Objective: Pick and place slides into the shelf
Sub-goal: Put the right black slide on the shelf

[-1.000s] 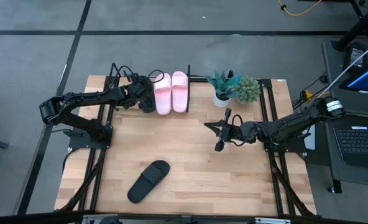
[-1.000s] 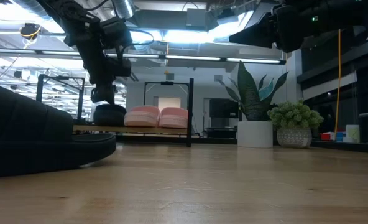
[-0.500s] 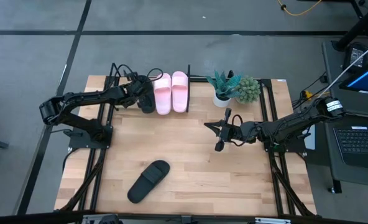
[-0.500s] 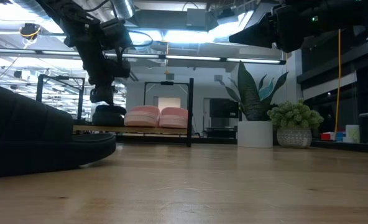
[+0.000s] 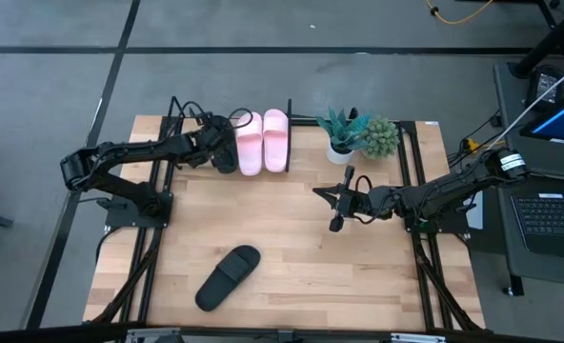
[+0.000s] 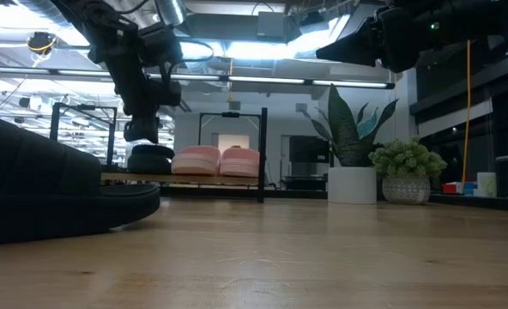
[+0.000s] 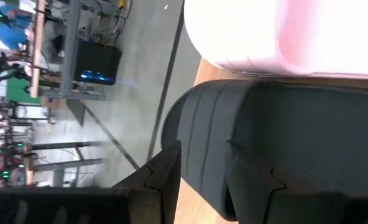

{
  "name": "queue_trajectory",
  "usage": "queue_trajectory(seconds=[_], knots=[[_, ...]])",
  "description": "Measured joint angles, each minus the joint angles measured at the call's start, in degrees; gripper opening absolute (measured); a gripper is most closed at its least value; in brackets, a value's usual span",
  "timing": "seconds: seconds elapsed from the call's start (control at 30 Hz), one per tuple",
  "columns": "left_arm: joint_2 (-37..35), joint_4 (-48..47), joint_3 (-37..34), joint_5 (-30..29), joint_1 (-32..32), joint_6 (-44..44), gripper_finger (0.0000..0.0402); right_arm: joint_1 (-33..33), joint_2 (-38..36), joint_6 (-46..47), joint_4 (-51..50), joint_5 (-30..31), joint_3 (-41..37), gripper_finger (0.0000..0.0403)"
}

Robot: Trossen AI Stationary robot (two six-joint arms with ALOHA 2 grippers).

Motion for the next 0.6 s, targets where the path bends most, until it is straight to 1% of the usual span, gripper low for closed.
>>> queue_trajectory(seconds=[0.1, 0.2, 0.27, 0.43, 0.6], knots=[[-0.6, 0.1, 0.0, -0.2, -0.9, -0.3, 0.0114, 0.0, 0.0, 0.0, -0.1, 0.0, 0.0, 0.0012], [-0.9, -1.4, 0.0, 3.3, -2.0, -1.5, 0.0114, 0.0, 0.0, 0.0, -0.6, 0.0, 0.0, 0.0012], [-0.9, -1.9, 0.0, 4.5, -2.2, -1.5, 0.0114, 0.0, 0.0, 0.0, -0.6, 0.0, 0.0, 0.0012], [-0.2, -4.0, 0.0, 7.8, -0.7, -1.5, 0.0114, 0.0, 0.0, 0.0, -0.7, 0.0, 0.0, 0.0012], [0.2, -3.5, 0.0, 6.2, 1.4, -1.4, 0.0114, 0.0, 0.0, 0.0, -1.0, 0.0, 0.0, 0.0012]])
